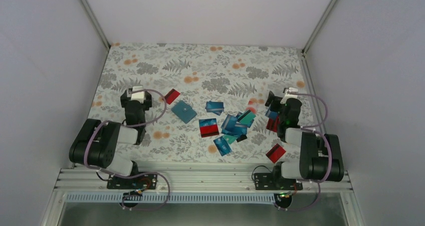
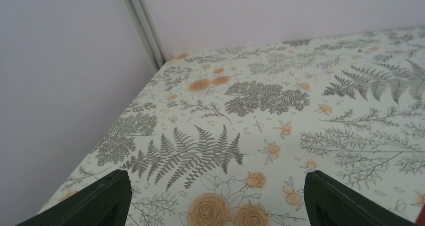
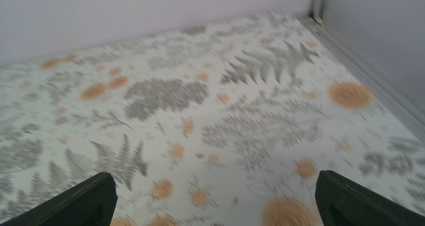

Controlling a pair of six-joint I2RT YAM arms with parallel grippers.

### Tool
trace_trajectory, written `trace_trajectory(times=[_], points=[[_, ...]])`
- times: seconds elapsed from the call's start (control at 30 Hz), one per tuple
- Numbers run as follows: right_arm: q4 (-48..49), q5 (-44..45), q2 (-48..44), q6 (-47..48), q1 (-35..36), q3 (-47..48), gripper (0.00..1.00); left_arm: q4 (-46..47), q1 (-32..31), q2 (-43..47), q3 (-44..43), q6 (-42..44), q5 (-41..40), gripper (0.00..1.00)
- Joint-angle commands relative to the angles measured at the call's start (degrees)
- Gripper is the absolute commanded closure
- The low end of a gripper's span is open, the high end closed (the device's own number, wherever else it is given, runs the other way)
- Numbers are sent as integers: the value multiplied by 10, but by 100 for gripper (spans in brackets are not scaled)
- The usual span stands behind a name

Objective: Put the credit cards into the card holder

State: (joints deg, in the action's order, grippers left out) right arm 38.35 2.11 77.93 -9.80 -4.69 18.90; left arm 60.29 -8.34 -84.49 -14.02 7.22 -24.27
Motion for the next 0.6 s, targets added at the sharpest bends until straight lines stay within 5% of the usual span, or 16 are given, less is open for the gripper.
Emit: trace_trajectory(times=[0.0,0.1,0.2,0.27,0.57], points=[[201,-89,26,48,-4,-13,0,78,35,-19,-10,4,97,16],[244,-139,79,76,-1,-9,0,178,71,-56,21,-23,135,15],[256,-143,94,89,7,-10,0,137,72,-49,12,-16,158,13],[251,-137,94,92,10,-8,0,106,72,-43,1,-18,168,1],[247,-111,92,100,27,-7,0,115,75,-45,4,-17,171,0]])
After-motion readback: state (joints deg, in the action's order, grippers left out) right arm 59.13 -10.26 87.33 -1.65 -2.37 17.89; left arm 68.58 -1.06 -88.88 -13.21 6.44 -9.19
